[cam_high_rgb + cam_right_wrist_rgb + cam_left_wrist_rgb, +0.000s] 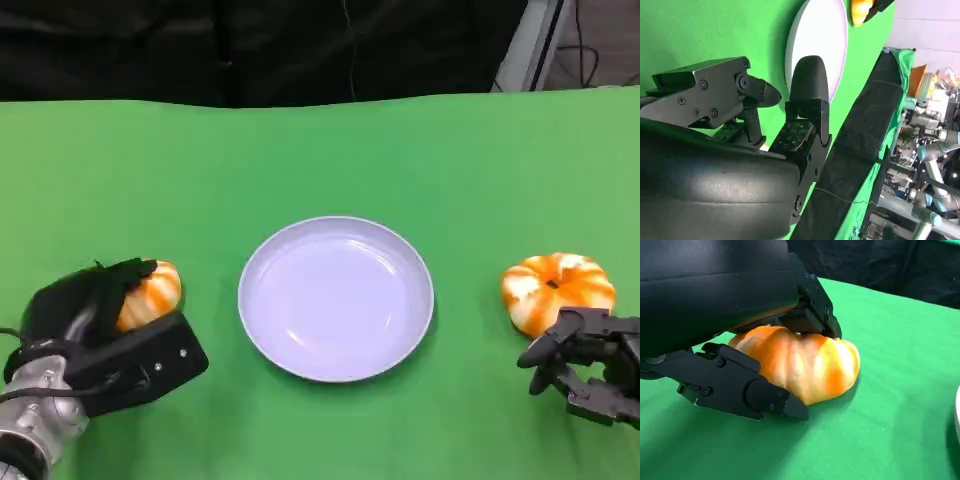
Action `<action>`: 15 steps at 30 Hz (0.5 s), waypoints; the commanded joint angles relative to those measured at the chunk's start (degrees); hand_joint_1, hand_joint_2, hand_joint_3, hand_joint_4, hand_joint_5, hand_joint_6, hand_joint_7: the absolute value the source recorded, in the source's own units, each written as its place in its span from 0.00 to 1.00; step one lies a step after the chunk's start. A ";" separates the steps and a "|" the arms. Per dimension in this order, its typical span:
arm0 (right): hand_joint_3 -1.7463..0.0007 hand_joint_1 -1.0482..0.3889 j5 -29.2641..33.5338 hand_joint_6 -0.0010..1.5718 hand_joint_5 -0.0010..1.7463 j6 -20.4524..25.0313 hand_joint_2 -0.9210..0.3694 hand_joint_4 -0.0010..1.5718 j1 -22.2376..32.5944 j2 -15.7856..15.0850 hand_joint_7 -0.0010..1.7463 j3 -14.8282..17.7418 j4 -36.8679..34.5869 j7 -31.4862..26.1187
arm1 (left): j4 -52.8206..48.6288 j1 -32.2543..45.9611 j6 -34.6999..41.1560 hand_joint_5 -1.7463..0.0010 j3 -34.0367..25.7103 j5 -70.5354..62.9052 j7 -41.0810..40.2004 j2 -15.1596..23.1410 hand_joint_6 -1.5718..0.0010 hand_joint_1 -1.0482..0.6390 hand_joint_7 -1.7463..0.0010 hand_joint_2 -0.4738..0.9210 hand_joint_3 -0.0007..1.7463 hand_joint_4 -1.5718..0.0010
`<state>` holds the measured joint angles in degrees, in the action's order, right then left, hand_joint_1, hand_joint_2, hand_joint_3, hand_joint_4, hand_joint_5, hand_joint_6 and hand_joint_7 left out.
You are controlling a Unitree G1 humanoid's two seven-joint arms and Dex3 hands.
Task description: Grasp the bread from the table and place it into the plate.
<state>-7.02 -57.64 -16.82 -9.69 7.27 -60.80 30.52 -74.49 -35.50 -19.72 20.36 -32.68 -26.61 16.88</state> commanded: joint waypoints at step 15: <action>0.63 0.77 -0.55 0.60 0.77 0.09 0.08 0.56 0.26 -0.90 0.52 0.54 0.19 0.06 | -1.91 1.84 2.92 0.00 -0.52 0.48 -5.96 -0.28 0.73 0.55 0.00 1.00 0.05 0.67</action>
<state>-7.11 -57.50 -16.82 -9.69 7.29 -60.78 30.73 -75.02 -35.72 -18.30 19.64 -31.76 -31.29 16.24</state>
